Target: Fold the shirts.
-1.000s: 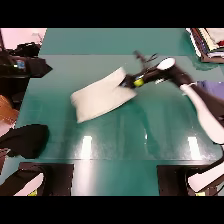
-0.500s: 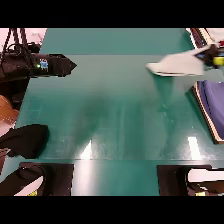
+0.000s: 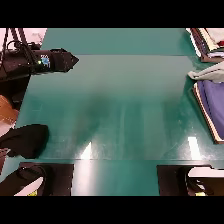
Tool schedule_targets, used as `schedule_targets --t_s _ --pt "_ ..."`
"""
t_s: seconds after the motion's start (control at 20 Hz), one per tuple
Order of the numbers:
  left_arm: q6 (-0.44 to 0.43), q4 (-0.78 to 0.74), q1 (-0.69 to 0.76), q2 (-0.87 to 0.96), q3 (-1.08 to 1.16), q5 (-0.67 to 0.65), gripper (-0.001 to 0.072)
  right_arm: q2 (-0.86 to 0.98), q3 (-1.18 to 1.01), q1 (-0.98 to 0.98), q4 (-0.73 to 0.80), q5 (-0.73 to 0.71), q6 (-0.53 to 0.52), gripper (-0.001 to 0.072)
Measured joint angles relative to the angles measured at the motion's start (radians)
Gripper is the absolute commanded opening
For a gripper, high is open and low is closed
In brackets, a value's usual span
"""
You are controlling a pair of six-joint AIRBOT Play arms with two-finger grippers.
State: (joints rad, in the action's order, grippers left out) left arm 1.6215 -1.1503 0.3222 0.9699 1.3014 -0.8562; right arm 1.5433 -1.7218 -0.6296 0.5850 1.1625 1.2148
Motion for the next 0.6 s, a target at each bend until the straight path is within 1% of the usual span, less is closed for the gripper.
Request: schedule_targets --t_s 0.2,0.35,0.45,0.6 --pt "0.001 0.000 0.000 0.000 0.000 0.005 0.0026 -0.001 -0.171 -0.013 -0.001 0.079 0.012 0.0016" --pt "0.002 0.000 0.000 0.000 0.000 0.006 0.0026 -0.010 -0.251 -0.018 0.081 0.166 0.047 0.0016" --pt "0.002 0.000 0.000 0.000 0.000 0.002 0.0026 -0.036 -0.240 -0.028 0.142 0.205 0.060 0.0016" --pt "0.001 0.000 0.000 0.000 0.000 -0.013 0.0026 -0.102 -0.145 -0.074 0.249 0.250 0.074 0.0017"
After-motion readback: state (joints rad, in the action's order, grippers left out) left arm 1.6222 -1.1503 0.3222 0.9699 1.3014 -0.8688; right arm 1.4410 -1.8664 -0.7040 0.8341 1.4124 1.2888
